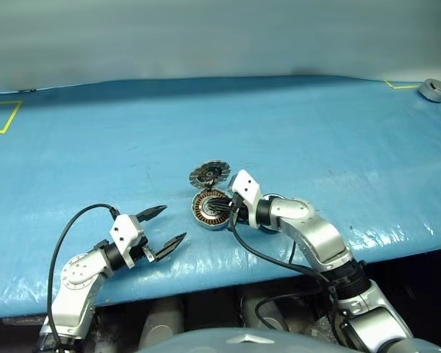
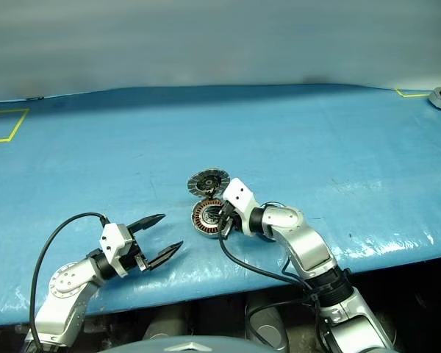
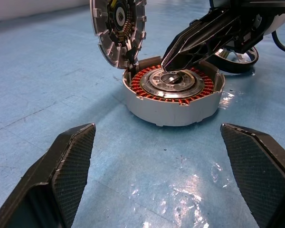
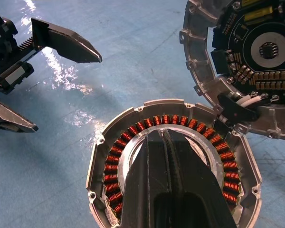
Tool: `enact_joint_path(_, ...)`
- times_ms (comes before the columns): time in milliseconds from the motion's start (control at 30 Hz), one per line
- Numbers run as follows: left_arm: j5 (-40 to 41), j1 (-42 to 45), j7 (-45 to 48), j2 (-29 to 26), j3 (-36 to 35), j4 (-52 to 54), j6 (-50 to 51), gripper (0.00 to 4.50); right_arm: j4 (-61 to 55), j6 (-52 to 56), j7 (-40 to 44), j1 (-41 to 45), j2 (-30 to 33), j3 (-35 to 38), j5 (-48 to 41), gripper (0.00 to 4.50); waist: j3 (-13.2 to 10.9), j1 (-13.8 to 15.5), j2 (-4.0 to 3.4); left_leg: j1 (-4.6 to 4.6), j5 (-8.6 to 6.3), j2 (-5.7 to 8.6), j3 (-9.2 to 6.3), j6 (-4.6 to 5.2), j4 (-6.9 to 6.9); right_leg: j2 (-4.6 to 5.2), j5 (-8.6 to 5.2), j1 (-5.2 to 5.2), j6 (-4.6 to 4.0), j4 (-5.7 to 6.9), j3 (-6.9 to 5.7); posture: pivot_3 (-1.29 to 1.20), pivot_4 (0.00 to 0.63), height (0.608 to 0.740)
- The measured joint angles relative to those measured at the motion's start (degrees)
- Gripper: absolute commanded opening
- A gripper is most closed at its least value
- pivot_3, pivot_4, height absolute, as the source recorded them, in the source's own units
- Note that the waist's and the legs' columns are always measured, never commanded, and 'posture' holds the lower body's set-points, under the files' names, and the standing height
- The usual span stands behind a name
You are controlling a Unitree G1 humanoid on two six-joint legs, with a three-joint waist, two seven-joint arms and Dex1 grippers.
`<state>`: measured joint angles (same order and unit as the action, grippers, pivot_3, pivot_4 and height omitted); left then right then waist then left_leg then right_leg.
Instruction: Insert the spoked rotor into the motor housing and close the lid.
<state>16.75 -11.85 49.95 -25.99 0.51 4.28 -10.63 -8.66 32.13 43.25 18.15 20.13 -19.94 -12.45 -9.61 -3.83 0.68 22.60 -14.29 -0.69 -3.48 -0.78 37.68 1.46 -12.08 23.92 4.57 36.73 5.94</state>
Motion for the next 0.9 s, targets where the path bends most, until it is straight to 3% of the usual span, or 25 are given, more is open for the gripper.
enact_joint_path(900, -0.3, -0.3, -1.2, 0.0, 0.0, 0.0, -0.1, 4.5, -3.4, 3.6, -2.0, -0.8, 0.1, -0.7, 0.8, 0.07, 0.0, 0.0, 0.06, 0.01, 0.01, -0.02, -0.01, -0.01, 0.02, 0.0, -0.01, 0.0, -0.01, 0.01, 0.0, 0.0, 0.15, 0.74)
